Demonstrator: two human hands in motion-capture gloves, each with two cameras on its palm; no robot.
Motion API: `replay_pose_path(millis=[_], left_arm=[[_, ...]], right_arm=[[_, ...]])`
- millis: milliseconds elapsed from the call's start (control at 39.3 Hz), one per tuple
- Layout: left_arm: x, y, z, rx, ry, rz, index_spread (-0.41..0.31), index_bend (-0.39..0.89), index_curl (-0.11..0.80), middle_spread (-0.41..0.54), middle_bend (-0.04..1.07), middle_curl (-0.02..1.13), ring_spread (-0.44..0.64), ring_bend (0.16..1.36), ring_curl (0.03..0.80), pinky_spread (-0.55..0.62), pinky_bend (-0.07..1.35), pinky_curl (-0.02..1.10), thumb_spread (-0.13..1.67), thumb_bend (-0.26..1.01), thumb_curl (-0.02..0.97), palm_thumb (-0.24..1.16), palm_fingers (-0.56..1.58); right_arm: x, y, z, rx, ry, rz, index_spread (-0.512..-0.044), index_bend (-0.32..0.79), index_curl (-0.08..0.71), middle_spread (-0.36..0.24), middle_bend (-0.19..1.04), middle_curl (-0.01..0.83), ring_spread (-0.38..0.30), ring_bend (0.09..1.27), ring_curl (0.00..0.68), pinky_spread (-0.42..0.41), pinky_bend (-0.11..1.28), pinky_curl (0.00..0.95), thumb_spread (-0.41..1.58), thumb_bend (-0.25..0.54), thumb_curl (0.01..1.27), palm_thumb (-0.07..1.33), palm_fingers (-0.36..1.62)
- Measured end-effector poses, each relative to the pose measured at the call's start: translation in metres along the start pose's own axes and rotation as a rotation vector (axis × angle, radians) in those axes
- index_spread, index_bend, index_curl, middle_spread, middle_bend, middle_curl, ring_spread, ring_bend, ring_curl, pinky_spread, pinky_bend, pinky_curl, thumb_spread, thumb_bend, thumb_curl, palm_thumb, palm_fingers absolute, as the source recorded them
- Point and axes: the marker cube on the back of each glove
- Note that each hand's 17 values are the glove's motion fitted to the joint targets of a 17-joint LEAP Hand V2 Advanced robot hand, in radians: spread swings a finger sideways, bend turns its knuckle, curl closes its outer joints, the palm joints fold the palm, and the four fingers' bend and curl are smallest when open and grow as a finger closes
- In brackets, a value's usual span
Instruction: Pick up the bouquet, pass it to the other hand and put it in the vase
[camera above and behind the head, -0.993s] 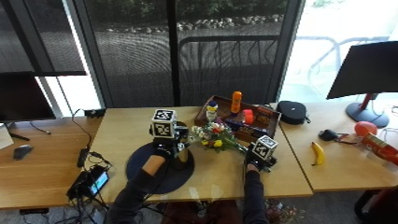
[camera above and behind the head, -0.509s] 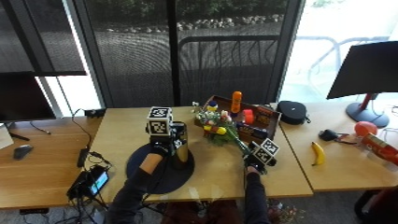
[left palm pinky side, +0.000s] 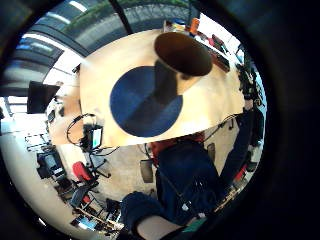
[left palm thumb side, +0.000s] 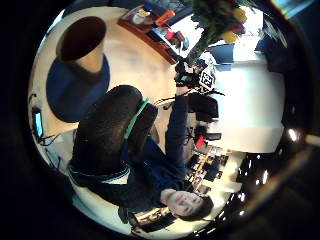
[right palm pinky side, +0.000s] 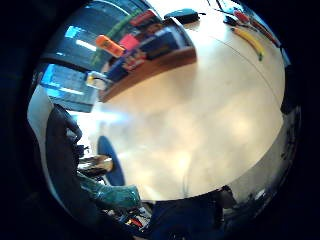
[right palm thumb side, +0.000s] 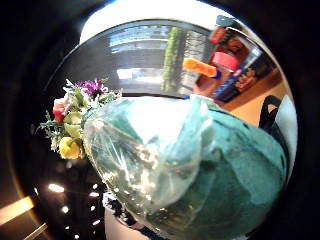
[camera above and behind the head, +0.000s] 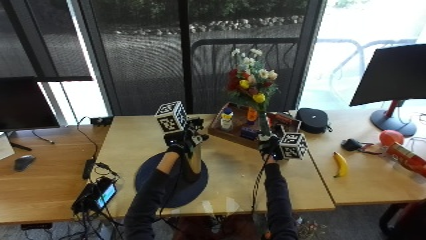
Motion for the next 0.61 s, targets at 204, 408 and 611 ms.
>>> replay_pose_path(millis=[204,408,611], left_arm=[[0.032,-0.022,-0.016,-0.003,0.276,0.087,0.060,0.15,0.288,0.328,0.18,0.33,0.45,0.58,0.253,0.44,0.36,0.34,1.15,0.00,0.286,0.21,0.00],[0.073,-0.042,-0.048,-0.119,0.726,0.142,0.080,0.14,0.281,0.365,0.18,0.32,0.45,0.61,0.261,0.43,0.38,0.34,1.11,-0.01,0.302,0.27,-0.01],[0.111,-0.046,-0.073,-0.092,0.904,0.166,0.113,0.14,0.276,0.416,0.17,0.31,0.46,0.65,0.272,0.44,0.41,0.35,1.06,-0.01,0.319,0.33,0.02]], right_arm=[[-0.081,0.018,-0.024,-0.014,-0.192,-0.059,-0.229,0.46,0.564,-0.179,0.74,0.611,-0.205,0.89,0.566,-0.217,0.72,0.559,0.45,-0.027,0.59,0.98,1.40],[-0.145,0.046,-0.023,-0.065,-0.373,-0.158,-0.230,0.48,0.581,-0.176,0.77,0.616,-0.208,0.89,0.560,-0.213,0.72,0.560,0.36,-0.030,0.64,0.98,1.39],[-0.182,0.083,-0.003,-0.152,-0.431,-0.233,-0.231,0.50,0.592,-0.174,0.78,0.615,-0.208,0.90,0.556,-0.218,0.71,0.556,0.29,-0.032,0.67,0.98,1.39]])
